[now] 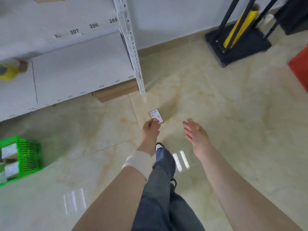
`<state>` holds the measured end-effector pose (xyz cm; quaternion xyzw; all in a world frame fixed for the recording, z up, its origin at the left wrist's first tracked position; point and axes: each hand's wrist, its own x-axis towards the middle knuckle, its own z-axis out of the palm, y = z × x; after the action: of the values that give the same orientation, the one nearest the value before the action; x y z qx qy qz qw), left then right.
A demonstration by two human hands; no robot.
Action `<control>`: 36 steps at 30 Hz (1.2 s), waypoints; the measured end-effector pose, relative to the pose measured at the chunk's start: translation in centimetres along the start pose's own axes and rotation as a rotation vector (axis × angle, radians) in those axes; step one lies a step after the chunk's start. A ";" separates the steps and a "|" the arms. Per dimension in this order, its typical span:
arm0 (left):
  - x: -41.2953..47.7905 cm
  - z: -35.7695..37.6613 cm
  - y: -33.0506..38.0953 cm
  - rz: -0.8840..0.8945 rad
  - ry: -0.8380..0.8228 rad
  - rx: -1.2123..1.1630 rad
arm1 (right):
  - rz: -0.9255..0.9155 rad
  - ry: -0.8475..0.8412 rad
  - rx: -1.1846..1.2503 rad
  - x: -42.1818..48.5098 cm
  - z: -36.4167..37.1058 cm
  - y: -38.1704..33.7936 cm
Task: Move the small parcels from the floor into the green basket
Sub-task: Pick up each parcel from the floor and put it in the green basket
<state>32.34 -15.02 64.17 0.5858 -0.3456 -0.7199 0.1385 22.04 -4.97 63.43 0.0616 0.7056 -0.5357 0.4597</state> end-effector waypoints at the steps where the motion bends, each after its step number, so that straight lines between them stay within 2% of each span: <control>1: 0.9 0.1 0.4 0.002 0.025 -0.018 | 0.014 -0.028 -0.017 1.4 0.5 -0.6; 9: 10.7 1.2 0.1 -0.099 0.202 -0.049 | 0.140 -0.094 -0.174 12.7 1.7 -3.0; 14: 16.9 1.8 -1.9 -0.140 0.200 -0.069 | 0.188 -0.161 -0.321 19.8 2.2 -1.1; 18: 27.1 1.8 -7.8 -0.133 0.194 0.018 | 0.198 -0.207 -0.490 30.5 3.8 4.5; 22: 40.8 1.1 -16.1 -0.146 0.248 0.053 | 0.161 -0.277 -0.634 44.2 6.6 13.5; 25: 50.3 0.1 -22.2 -0.153 0.248 0.084 | 0.081 -0.384 -0.772 53.2 8.9 20.8; 27: 55.4 -0.5 -25.9 -0.147 0.262 0.105 | -0.036 -0.458 -0.792 57.8 9.9 25.2; 30: 60.7 -0.8 -30.2 -0.079 0.244 0.133 | -0.168 -0.435 -0.859 63.1 10.0 30.2; 33: 63.2 -0.5 -32.6 0.053 0.244 0.180 | -0.288 -0.382 -0.734 64.6 10.4 32.0; 36: 63.9 0.0 -33.4 0.120 0.242 0.156 | -0.273 -0.382 -0.531 65.0 10.8 33.2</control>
<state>21.60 -29.43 -5.64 0.6557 -0.4154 -0.6054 0.1760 10.55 -26.23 -6.32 -0.2563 0.7232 -0.3919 0.5077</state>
